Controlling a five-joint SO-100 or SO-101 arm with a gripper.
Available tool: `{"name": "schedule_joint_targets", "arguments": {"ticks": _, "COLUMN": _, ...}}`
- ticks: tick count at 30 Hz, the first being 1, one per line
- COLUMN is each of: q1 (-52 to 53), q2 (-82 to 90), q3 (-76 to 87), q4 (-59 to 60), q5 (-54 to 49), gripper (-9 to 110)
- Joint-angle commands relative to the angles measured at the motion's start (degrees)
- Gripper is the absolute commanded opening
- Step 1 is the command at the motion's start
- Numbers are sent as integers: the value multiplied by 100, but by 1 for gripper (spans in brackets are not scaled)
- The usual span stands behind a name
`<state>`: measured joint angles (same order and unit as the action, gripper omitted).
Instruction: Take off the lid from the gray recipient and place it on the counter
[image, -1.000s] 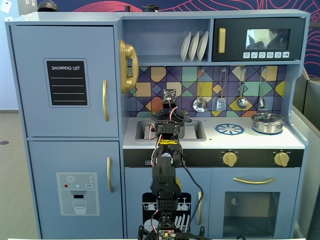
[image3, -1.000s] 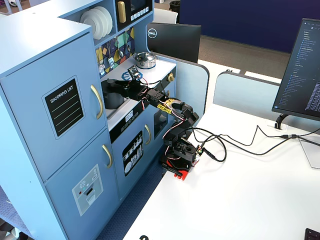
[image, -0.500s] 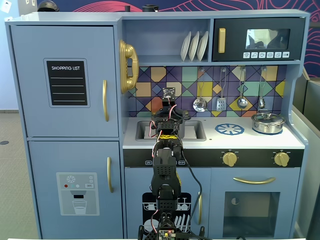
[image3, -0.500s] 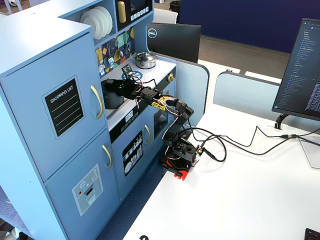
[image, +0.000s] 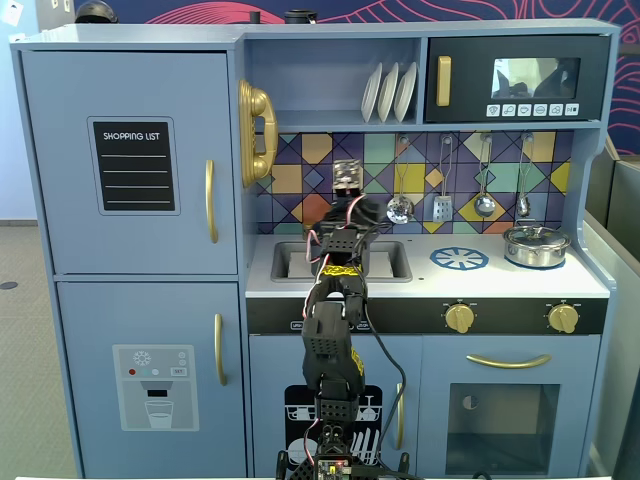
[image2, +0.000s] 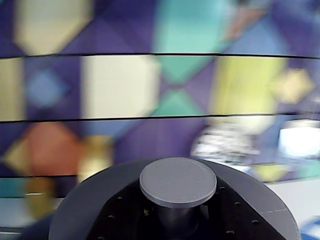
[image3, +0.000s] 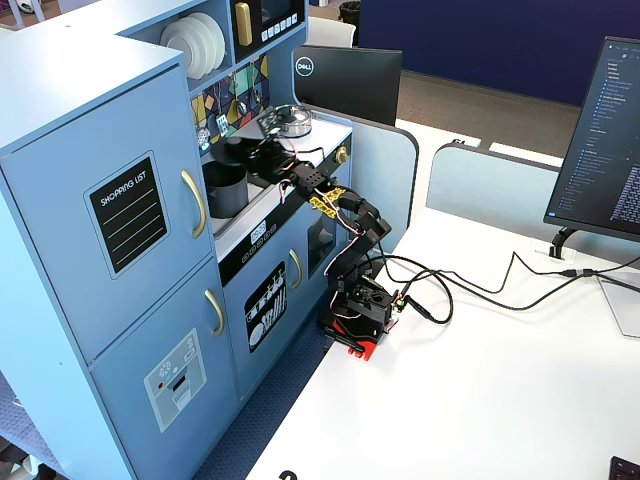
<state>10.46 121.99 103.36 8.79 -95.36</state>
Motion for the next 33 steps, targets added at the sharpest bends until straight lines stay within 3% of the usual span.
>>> {"name": "schedule_joint_targets", "arguments": {"ticks": 1, "q1": 703, "q2": 457, "q3": -501, "q4": 167, "q5": -70, "gripper": 0}}
{"name": "schedule_joint_targets", "arguments": {"ticks": 10, "q1": 1811, "q2": 141, "q3": -35, "q4": -255, "q5": 18, "gripper": 0}}
{"name": "schedule_joint_targets", "arguments": {"ticks": 19, "q1": 2048, "q2": -896, "q3": 431, "q4": -1354, "q5": -62, "gripper": 0}}
{"name": "schedule_joint_targets", "arguments": {"ticks": 33, "q1": 2145, "q2": -2197, "q3": 422, "q4": -2013, "q5": -123, "gripper": 0}}
